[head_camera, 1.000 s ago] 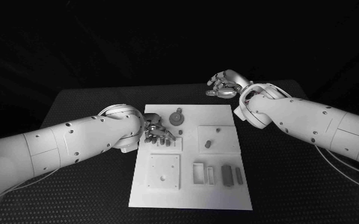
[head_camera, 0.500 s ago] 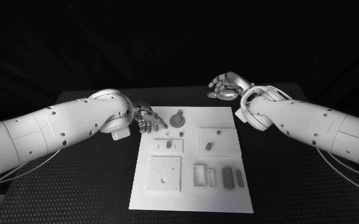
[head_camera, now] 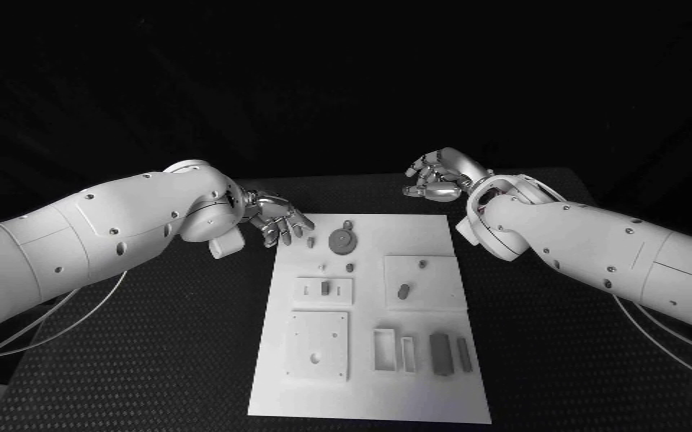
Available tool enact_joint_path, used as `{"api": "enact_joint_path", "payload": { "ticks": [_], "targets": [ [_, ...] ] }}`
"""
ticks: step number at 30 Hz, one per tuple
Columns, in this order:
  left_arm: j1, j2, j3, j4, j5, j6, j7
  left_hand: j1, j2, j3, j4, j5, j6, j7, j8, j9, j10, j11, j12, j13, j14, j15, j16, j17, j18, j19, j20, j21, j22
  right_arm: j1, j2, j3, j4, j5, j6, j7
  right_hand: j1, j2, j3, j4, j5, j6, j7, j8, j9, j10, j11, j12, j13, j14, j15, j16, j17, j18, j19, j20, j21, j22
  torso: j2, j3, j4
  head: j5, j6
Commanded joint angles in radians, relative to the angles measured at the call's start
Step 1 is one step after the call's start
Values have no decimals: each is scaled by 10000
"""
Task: Assemble the parts on the task board
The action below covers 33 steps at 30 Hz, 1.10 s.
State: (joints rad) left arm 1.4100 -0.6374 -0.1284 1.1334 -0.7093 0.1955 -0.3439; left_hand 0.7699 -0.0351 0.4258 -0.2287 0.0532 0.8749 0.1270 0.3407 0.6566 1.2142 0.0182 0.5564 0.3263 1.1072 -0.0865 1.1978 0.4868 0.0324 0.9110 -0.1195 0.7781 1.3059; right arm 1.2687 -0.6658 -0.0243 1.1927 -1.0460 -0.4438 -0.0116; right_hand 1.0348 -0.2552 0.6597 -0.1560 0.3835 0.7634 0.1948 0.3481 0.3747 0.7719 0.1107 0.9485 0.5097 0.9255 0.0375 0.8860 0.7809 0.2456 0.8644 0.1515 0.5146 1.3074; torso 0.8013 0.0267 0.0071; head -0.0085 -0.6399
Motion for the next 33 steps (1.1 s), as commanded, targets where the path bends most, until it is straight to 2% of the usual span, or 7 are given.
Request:
{"api": "enact_joint_path", "payload": {
  "ticks": [1, 3, 5, 9, 15, 22, 33],
  "targets": [
    [8, 171, 2, -239, -1330, -215, 310, -149, -172, -101, 226, -40, 116, -195, 296, 50, 406, -206, 524, 337, 371, -237, 570, 304, 257, 415, -725, 326, 199, -5, 4, 5, 0, 38, 44, 124, -53, 12, -63, 22, 39, -7, 128, 39, -7, -51, 2, 62, -15, -92, 5, 25, -13, 161, 54, 24, -55, 206, 11, 7, -6, 10, 51],
    [4, 318, -9, -419, -1825, -107, 299, -154, -281, -148, 355, -25, 278, -370, 611, 148, 600, -394, 1021, 664, 565, -418, 1005, 533, 333, 693, -873, 603, 268, -5, 7, 5, 9, 38, 39, 124, -52, 15, -63, 22, 39, -7, 128, 40, -7, -52, 2, 62, -16, -92, 5, 25, -13, 162, 54, 24, -56, 206, 16, 9, -3, 8, 53],
    [-3, 487, -30, -607, -2162, -71, 253, -49, -256, -195, 386, -4, 461, -551, 907, 261, 964, -594, 1678, 1057, 925, -627, 1561, 804, 408, 1050, -1024, 978, 287, -5, 25, 5, 3, 38, 37, 128, -51, 18, -62, 22, 40, -8, 128, 39, -7, -52, 2, 64, -17, -92, 5, 26, -13, 162, 54, 24, -56, 206, 28, 9, -8, 21, 70],
    [-60, 836, -98, -1006, -2703, 105, 291, 260, -66, -221, 298, 48, 664, -753, 1363, 490, 1009, -794, 2434, 1540, 1140, -833, 2009, 1017, 488, 1324, -1210, 1434, 271, -10, 36, 5, 8, 38, 49, 131, -48, 26, -61, 22, 44, -12, 129, 38, -9, -52, 2, 67, -20, -92, 5, 27, -15, 162, 56, 23, -59, 207, 48, 7, -20, 21, 89],
    [-258, 1312, -124, -1504, -3276, 76, 284, 374, 45, -269, 260, 90, 470, -784, 1383, 522, 1121, -835, 2779, 1739, 1395, -881, 2166, 1066, 555, 1585, -1345, 1723, 253, -15, 50, 5, 33, 36, 53, 132, -47, 31, -61, 22, 50, -17, 131, 36, -11, -52, 2, 71, -23, -92, 5, 28, -16, 161, 57, 23, -61, 208, 56, 9, -33, 12, 82],
    [-426, 1670, -127, -1901, -3662, 206, 176, -42, 78, -432, 644, 46, 358, -804, 1305, 485, 1404, -861, 3063, 1880, 1692, -912, 2371, 1163, 643, 1871, -1475, 1985, 250, -18, 70, 6, 36, 28, 58, 134, -45, 37, -61, 22, 58, -26, 133, 33, -14, -53, 2, 74, -28, -93, 6, 28, -18, 162, 59, 23, -64, 209, 58, 13, -41, -16, 65],
    [-459, 1770, -127, -1982, -3646, 431, 164, -699, -23, -679, 1215, -31, 461, -823, 1272, 463, 1408, -876, 3147, 1932, 1694, -929, 2429, 1242, 729, 1837, -1526, 2130, 234, -20, 88, 6, 37, 23, 65, 126, -43, 45, -62, 21, 68, -38, 137, 27, -18, -55, 3, 80, -35, -93, 6, 30, -21, 162, 61, 23, -69, 211, 72, 13, -59, -71, 18]
  ]
}}
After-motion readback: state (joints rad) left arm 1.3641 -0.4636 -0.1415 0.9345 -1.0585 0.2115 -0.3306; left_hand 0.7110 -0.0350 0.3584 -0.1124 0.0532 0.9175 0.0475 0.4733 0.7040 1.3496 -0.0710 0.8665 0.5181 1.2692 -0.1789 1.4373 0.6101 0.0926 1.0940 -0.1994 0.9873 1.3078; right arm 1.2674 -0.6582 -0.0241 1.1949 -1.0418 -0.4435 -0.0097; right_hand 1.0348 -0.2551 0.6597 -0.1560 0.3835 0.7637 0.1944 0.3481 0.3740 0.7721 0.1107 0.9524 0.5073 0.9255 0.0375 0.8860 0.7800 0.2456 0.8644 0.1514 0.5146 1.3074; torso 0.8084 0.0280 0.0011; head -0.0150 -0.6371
